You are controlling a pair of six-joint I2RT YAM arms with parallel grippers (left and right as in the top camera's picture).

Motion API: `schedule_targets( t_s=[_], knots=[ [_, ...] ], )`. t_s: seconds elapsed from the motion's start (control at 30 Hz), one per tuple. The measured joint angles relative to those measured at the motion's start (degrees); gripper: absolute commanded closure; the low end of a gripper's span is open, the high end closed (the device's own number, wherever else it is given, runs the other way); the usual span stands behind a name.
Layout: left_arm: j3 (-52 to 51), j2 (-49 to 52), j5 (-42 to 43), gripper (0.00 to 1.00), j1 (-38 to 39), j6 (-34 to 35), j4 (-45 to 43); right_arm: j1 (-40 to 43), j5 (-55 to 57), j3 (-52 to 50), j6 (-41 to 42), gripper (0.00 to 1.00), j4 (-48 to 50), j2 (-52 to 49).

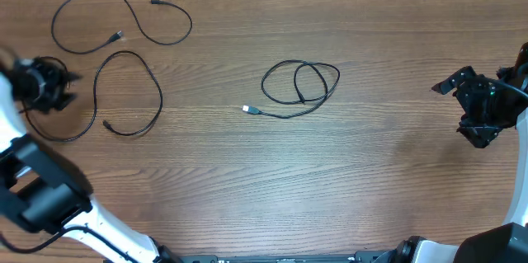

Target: Untangle cables

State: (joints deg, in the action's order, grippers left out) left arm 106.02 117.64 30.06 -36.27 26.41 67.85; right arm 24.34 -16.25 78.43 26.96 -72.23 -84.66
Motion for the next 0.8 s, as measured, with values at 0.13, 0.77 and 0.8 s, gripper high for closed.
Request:
schedule_targets(
  t_s=[0.13, 0.77, 0.8],
  knots=[
    [0.1, 0.0, 2.5, 0.18, 8.7, -1.9, 0.1, 0.0, 0.0, 0.0, 0.0, 0.0, 0.0, 0.0],
    [0.1, 0.0, -22.7, 0.02, 55.4, -7.0, -15.5, 0.0, 0.0, 0.0, 0.0, 0.0, 0.0, 0.0],
    [0.1, 0.0, -24.3, 0.02, 56.8, -7.2, -16.2, 0.0, 0.0, 0.0, 0.0, 0.0, 0.0, 0.0]
  ],
)
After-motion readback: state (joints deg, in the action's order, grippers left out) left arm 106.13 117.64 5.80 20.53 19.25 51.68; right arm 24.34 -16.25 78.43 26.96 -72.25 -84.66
